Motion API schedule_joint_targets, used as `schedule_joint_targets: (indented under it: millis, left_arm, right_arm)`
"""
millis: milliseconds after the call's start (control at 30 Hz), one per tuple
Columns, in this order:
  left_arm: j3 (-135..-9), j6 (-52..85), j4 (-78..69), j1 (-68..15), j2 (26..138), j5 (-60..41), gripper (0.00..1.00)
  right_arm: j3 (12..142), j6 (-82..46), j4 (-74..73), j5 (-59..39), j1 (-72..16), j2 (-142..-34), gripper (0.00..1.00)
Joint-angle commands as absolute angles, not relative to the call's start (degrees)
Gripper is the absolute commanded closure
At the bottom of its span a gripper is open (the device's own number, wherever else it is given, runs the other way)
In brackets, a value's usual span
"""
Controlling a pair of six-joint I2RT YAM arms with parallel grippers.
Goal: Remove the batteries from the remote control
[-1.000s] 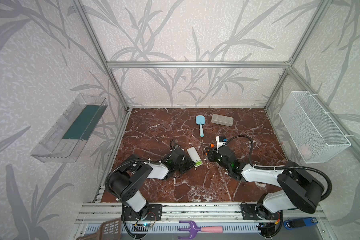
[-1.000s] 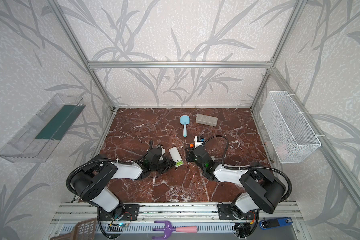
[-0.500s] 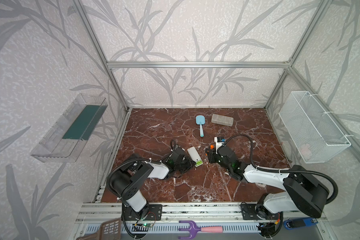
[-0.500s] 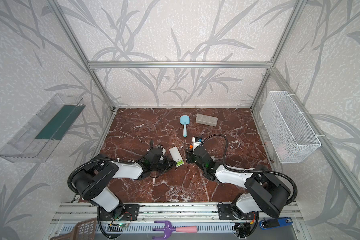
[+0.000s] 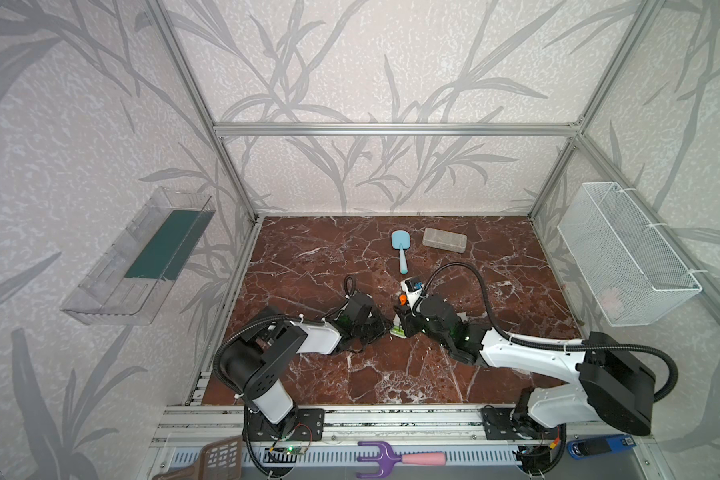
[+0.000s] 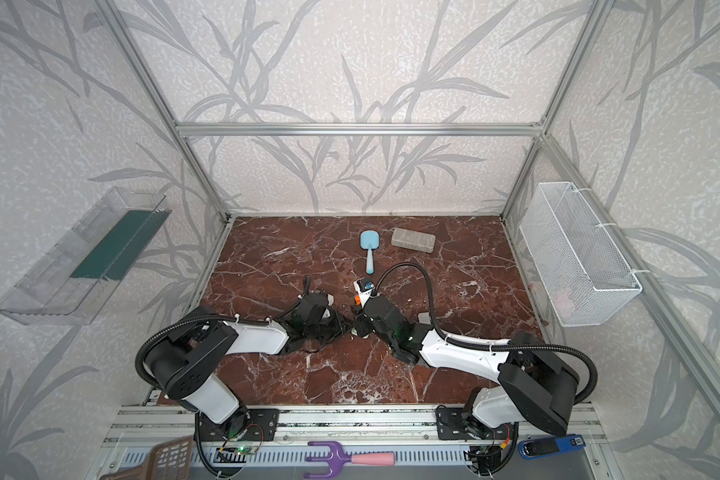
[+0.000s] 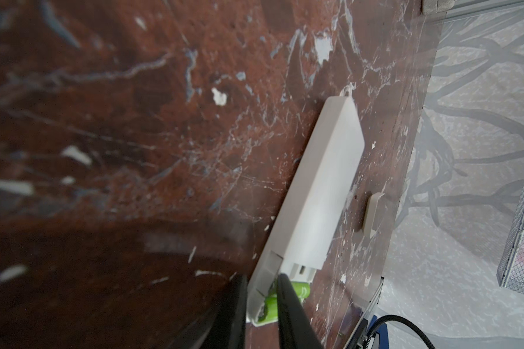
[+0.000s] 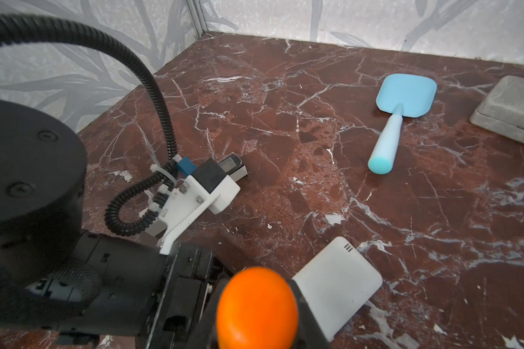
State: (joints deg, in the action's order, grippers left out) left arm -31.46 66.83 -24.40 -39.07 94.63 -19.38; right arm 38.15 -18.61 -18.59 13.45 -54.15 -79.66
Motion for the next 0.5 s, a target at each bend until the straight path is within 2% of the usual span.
schedule_joint_targets:
  millis: [0, 233, 467]
  left_arm:
    - [-30.9, 65.9, -18.1, -39.5, 96.3, -17.6, 0.77]
    - [-30.5, 65.3, -17.9, -39.5, 95.0, -18.2, 0.77]
    - [-29.9, 64.8, -17.3, -39.5, 93.7, -18.5, 0.77]
  right_arm:
    - [38.9, -17.5, -17.2, 15.7, -54.0, -78.7, 1.00]
    - [37.6, -18.7, -17.9, 17.0, -54.0, -78.8, 1.00]
    - [35.8, -14.6, -25.0, 12.2, -54.0, -80.3, 1.00]
